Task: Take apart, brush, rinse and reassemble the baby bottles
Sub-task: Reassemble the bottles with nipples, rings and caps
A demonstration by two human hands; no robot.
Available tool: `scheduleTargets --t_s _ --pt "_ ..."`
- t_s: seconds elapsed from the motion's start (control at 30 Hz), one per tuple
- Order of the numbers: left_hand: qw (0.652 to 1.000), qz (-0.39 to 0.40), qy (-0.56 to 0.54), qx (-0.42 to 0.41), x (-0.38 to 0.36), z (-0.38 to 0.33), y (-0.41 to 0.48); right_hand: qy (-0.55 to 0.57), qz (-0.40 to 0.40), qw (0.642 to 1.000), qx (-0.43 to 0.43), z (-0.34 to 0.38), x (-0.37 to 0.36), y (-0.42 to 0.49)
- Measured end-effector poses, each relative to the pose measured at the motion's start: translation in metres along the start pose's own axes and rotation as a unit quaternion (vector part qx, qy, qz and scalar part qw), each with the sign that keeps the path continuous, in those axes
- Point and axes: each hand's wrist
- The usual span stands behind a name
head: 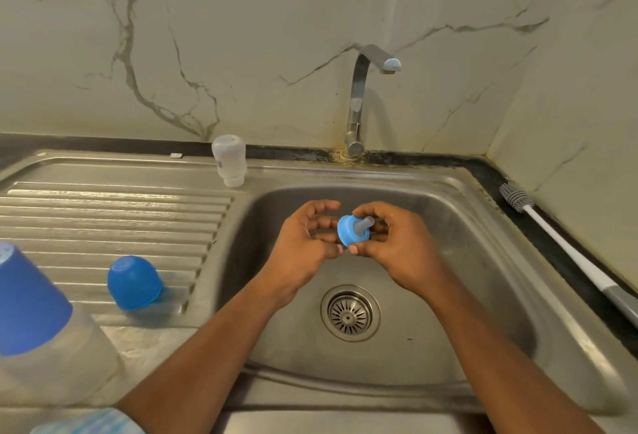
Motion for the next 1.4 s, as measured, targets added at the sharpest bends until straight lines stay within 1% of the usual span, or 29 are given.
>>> scheduleTargets --t_s 0.13,0.27,0.33,0.43,0.47,0.5,0.53,0.6,0.63,0.73,0.83,0.9,0.97,1.03,1.1,1.17,1.27,1.4 --pt "1.0 0.018 -0.018 -0.009 -0.002 0.002 -0.001 0.0 0.006 1.0 0.005 -0.001 0.001 -0.001" --pt "1.0 -0.002 -0.012 -0.014 0.002 0.007 0.003 0.003 0.02 1.0 0.0 -0.001 0.001 -0.001" --pt "1.0 0.0 -0.008 -0.014 0.005 0.006 0.004 0.01 0.007 1.0 -0.002 -0.001 0.003 0.0" --pt "0.999 0.027 0.004 -0.018 0.003 0.004 0.001 -0.016 -0.017 1.0 0.014 0.001 0.004 -0.001" --pt "0.999 0.034 0.02 -0.022 0.002 0.004 0.0 -0.028 -0.018 0.999 0.017 0.0 0.004 -0.001" --pt "0.997 0.03 0.059 -0.034 0.001 0.005 0.0 -0.036 -0.011 0.999 0.02 0.001 0.004 -0.001" --pt "0.991 0.017 0.124 -0.055 0.001 0.006 0.001 -0.047 0.0 0.999 0.024 0.002 0.004 -0.001" --pt "0.958 -0.018 0.267 -0.104 0.002 0.009 0.003 -0.087 0.028 0.995 0.034 0.004 0.003 -0.002" --pt "0.943 -0.036 0.306 -0.127 0.002 0.009 0.004 -0.12 0.037 0.991 0.04 0.006 0.002 -0.002" --pt "0.928 -0.084 0.322 -0.166 0.003 0.006 0.004 -0.238 0.047 0.969 0.044 0.019 -0.003 0.0" --pt "0.925 -0.114 0.33 -0.152 0.002 0.004 0.004 -0.35 0.074 0.933 0.046 0.037 -0.009 0.001" --pt "0.927 -0.115 0.333 -0.131 0.004 0.005 0.005 -0.391 0.092 0.914 0.058 0.045 -0.012 -0.002" --pt "0.932 -0.1 0.327 -0.12 0.006 0.006 0.005 -0.411 0.105 0.903 0.067 0.048 -0.014 -0.005" --pt "0.939 -0.066 0.31 -0.132 0.008 0.005 0.005 -0.401 0.091 0.909 0.063 0.047 -0.012 -0.005" --pt "0.949 -0.022 0.277 -0.151 0.01 0.003 0.003 -0.355 0.061 0.932 0.046 0.043 -0.006 -0.002" --pt "0.953 0.005 0.257 -0.162 0.009 0.002 0.003 -0.292 0.032 0.956 0.028 0.036 -0.001 0.0" --pt "0.954 0.024 0.248 -0.166 0.005 0.003 0.002 -0.211 0.008 0.977 0.008 0.028 0.006 0.002" --pt "0.954 0.042 0.244 -0.167 0.001 0.003 0.001 -0.12 0.016 0.992 -0.034 0.019 0.014 0.004"
Point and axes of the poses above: each hand's wrist, its own y-axis towards the middle knuckle, its own x-axis out of the back of the hand, z = x × y, and after that the axes turned 10 degrees about x, right-handed
